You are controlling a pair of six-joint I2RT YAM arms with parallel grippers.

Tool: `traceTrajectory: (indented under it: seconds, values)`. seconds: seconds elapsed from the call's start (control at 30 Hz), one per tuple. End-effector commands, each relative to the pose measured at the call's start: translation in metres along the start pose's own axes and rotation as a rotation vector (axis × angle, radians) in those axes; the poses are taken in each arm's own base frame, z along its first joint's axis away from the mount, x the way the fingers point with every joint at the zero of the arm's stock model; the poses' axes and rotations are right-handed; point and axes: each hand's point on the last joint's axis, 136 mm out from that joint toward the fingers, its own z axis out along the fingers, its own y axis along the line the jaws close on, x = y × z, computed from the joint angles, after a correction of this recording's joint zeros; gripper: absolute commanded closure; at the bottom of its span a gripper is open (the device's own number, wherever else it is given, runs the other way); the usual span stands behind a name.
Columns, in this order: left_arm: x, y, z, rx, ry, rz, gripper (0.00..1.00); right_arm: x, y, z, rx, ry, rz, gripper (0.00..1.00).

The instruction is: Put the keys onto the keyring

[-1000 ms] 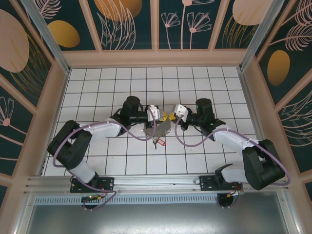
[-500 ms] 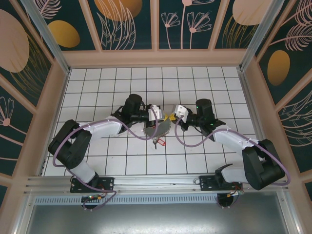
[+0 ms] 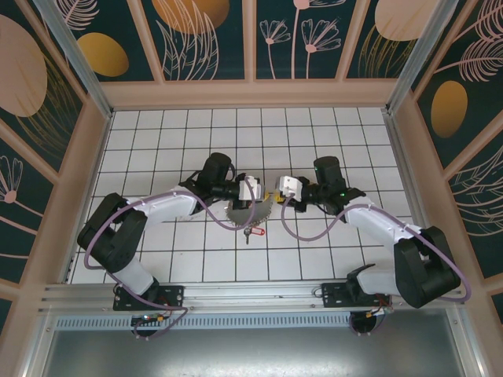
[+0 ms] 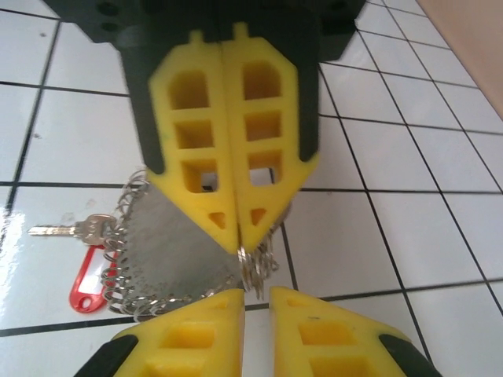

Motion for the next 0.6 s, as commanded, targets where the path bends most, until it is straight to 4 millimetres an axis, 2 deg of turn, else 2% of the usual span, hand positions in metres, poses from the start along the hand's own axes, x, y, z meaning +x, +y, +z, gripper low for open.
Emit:
traceTrajectory:
  seconds: [0.0, 0.13, 0.23, 0.47, 0.57]
  values:
    - [-0.029, 0.001, -0.008, 0.027, -0.082, 0.082, 1.0, -0.018, 0.015, -0.005, -0.084, -0.081, -0.063, 0.84]
    - [-0.032, 0.001, -0.011, 0.048, -0.093, 0.093, 1.0, -0.011, 0.018, -0.005, -0.087, -0.069, -0.04, 0.88]
    - [-0.032, -0.004, -0.013, 0.084, -0.082, 0.118, 1.0, -0.006, 0.013, -0.006, -0.069, -0.065, -0.013, 0.89]
    - [-0.036, -0.01, -0.015, 0.114, -0.107, 0.135, 1.0, -0.001, 0.007, -0.005, 0.008, -0.071, -0.025, 0.74]
    - [-0.038, -0.011, -0.015, 0.12, -0.115, 0.14, 1.0, 0.002, 0.006, -0.004, 0.009, -0.065, -0.018, 0.73]
